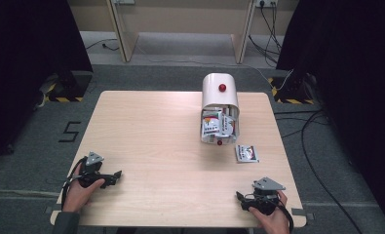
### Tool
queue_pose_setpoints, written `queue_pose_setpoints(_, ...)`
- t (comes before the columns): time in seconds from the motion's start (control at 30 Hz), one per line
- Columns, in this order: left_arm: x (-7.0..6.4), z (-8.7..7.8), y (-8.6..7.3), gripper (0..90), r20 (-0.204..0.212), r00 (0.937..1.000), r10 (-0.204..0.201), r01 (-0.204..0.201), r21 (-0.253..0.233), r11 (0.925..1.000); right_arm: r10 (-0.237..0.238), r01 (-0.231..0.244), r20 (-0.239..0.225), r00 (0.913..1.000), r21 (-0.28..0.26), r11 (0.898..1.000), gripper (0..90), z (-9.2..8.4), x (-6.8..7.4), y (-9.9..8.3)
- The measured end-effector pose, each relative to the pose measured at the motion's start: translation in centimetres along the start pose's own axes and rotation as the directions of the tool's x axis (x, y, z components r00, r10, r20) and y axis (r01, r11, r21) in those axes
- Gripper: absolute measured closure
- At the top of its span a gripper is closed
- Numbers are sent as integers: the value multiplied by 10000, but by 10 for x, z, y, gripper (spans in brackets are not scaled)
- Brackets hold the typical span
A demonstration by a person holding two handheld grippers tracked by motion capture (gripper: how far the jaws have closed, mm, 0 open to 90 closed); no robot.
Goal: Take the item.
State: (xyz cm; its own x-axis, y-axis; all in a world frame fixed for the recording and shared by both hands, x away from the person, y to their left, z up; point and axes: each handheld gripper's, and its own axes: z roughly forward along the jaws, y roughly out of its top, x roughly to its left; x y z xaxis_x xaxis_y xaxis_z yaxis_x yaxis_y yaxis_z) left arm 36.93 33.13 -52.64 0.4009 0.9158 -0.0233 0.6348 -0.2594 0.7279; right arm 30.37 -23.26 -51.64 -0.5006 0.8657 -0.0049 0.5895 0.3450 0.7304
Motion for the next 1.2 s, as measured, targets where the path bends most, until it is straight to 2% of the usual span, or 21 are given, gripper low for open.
queue_pose_setpoints(0.3, 0, 0, 0, 0, -1, 10000, 0, 0, 2, 10000, 38, -37, 41, 10000, -218, 9998, 173, -4, 4, -8)
queue_pose_setpoints(0.8, 0, 0, 0, 0, 0, 10000, 0, 0, -1, 10000, 226, -203, 235, 9995, -953, 9952, 168, -7, 12, -20)
queue_pose_setpoints(1.2, 0, 0, 0, 0, 3, 10000, 3, -3, 0, 10000, 195, -172, 192, 9996, -1138, 9934, 159, -7, 12, -23)
